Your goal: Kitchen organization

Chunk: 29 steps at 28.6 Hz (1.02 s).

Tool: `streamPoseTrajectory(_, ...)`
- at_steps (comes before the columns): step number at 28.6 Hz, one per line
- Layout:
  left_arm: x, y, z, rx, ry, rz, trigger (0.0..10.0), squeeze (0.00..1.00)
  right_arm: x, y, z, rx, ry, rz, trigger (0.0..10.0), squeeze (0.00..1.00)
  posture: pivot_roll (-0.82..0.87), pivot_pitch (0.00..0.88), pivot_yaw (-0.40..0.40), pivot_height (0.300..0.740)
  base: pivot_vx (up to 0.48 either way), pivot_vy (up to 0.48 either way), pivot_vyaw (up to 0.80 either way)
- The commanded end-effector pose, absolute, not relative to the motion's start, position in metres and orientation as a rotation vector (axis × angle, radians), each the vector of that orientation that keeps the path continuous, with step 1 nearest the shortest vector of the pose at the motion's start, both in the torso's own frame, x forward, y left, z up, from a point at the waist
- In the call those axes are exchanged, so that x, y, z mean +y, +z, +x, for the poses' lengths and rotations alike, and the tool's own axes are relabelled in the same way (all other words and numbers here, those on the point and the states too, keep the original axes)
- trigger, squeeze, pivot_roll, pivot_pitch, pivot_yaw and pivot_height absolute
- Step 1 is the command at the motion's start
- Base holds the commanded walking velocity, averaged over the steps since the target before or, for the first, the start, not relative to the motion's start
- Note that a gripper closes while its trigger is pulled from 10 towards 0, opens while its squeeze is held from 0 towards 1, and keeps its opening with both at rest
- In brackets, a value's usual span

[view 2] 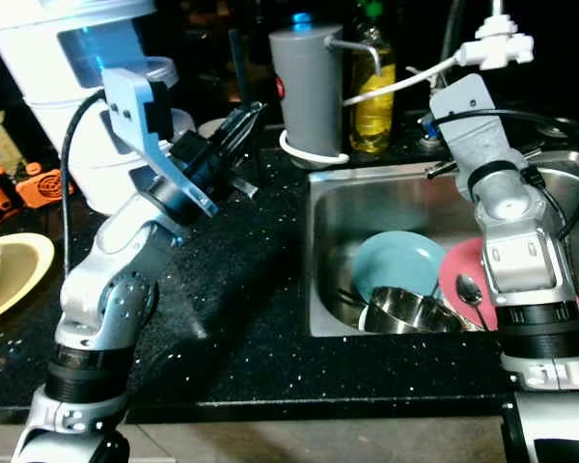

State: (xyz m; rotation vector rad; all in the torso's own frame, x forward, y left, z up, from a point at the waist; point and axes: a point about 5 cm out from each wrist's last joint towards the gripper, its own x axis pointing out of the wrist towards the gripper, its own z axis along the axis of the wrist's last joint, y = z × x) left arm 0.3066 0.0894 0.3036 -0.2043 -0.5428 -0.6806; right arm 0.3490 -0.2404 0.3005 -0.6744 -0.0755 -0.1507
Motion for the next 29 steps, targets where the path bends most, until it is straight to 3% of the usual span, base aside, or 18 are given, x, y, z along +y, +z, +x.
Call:
streamPoseTrajectory(1,0.092,0.303,0.307,-0.539,-0.673,-0.214,10.0,0.0,-0.233,0.294,0.351,-0.048,-0.117,-0.697,10.0,0.0,-0.07,0.0,0.067,0.74,0.0,0.0,0.0)
streamPoseTrajectory(6,0.091,0.3,0.306,-0.528,-0.682,-0.22,10.0,0.0,-0.238,0.264,0.351,0.146,-0.074,-0.687,10.0,0.0,-0.07,0.0,0.065,0.74,0.0,0.0,0.0)
streamPoseTrajectory(7,0.091,0.3,0.306,-0.527,-0.684,-0.221,10.0,0.0,-0.239,0.262,0.349,0.158,-0.065,-0.681,10.0,0.78,-0.07,0.0,0.065,0.74,0.0,0.0,0.0)
streamPoseTrajectory(8,0.091,0.299,0.306,-0.525,-0.688,-0.222,10.0,0.0,-0.239,0.259,0.348,0.177,-0.054,-0.683,10.0,0.78,-0.07,0.0,0.065,0.74,0.0,0.0,0.0)
streamPoseTrajectory(9,0.09,0.299,0.305,-0.522,-0.694,-0.226,10.0,0.0,-0.239,0.256,0.346,0.196,-0.04,-0.683,10.0,1.0,-0.07,0.0,0.065,0.74,0.0,0.0,0.0)
streamPoseTrajectory(14,0.088,0.294,0.306,-0.503,-0.714,-0.241,10.0,0.0,-0.239,0.256,0.346,0.189,-0.048,-0.687,10.0,1.0,-0.08,0.0,0.067,0.74,0.0,0.0,0.0)
streamPoseTrajectory(15,0.087,0.292,0.307,-0.492,-0.72,-0.243,10.0,0.0,-0.238,0.259,0.347,0.161,-0.054,-0.676,10.0,0.84,-0.08,0.0,0.067,0.74,0.0,0.0,0.0)
streamPoseTrajectory(16,0.087,0.292,0.307,-0.492,-0.72,-0.243,10.0,0.0,-0.238,0.259,0.347,0.161,-0.054,-0.676,10.0,0.84,-0.08,0.0,0.067,0.74,0.0,0.0,0.0)
streamPoseTrajectory(17,0.085,0.287,0.308,-0.471,-0.738,-0.241,10.0,0.0,-0.237,0.261,0.348,0.142,-0.045,-0.642,10.0,0.26,-0.08,0.0,0.067,0.74,0.0,0.0,0.0)
streamPoseTrajectory(18,0.085,0.285,0.308,-0.465,-0.745,-0.234,10.0,0.0,-0.235,0.262,0.348,0.137,-0.04,-0.619,10.0,0.0,-0.08,0.0,0.067,0.74,0.0,0.0,0.0)
streamPoseTrajectory(29,0.06,0.267,0.306,-0.404,-0.877,-0.053,10.0,0.0,-0.236,0.271,0.348,0.1,-0.075,-0.556,10.0,0.0,-0.08,0.0,0.071,0.74,0.0,0.0,-0.68)
